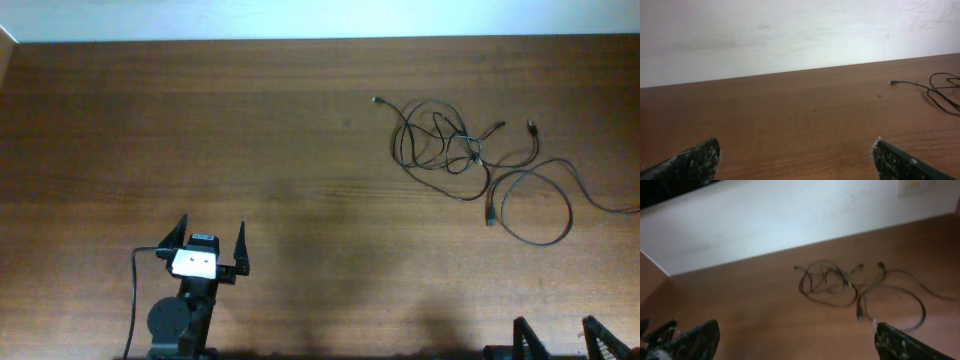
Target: Untangle cables
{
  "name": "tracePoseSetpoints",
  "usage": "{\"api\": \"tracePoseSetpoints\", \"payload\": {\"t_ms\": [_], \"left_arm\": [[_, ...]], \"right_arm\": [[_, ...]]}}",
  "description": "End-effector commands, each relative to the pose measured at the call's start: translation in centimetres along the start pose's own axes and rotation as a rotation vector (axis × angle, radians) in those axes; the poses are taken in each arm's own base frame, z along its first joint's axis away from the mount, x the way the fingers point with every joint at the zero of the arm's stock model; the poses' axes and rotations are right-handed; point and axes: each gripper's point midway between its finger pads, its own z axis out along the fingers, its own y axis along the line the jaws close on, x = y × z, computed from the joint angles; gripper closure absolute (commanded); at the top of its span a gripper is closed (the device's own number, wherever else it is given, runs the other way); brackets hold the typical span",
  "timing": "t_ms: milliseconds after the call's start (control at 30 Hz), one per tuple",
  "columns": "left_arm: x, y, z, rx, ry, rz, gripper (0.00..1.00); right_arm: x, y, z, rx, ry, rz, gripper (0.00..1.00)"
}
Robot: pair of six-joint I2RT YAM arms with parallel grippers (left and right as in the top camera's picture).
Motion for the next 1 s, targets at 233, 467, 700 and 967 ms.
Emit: {"api": "tracePoseSetpoints", "payload": {"t_ms": [233,467,700,967], "left_arm": [[0.2,0.3,0.0,-0.016,0.007,0.016,0.01],[0.2,0.3,0.0,-0.016,0.007,0.015,0.01],[0.2,0.3,0.0,-0.017,0.007,0.016,0.01],[0.2,0.3,0.0,-0.017,0.007,0.015,0.01]], "right_arm": [[-7.4,1.2,5.3,-0.080,-0.539,-0.276,0.02],[-10.7,2.3,3.6,-0.071,-1.113,-0.493,0.02],[-3.4,-0.9,11.7,-0.056,-0.897,-0.471,0.02],[2.8,-5.1,17.5,0.059,-0.573,-0.419,0.02]]}}
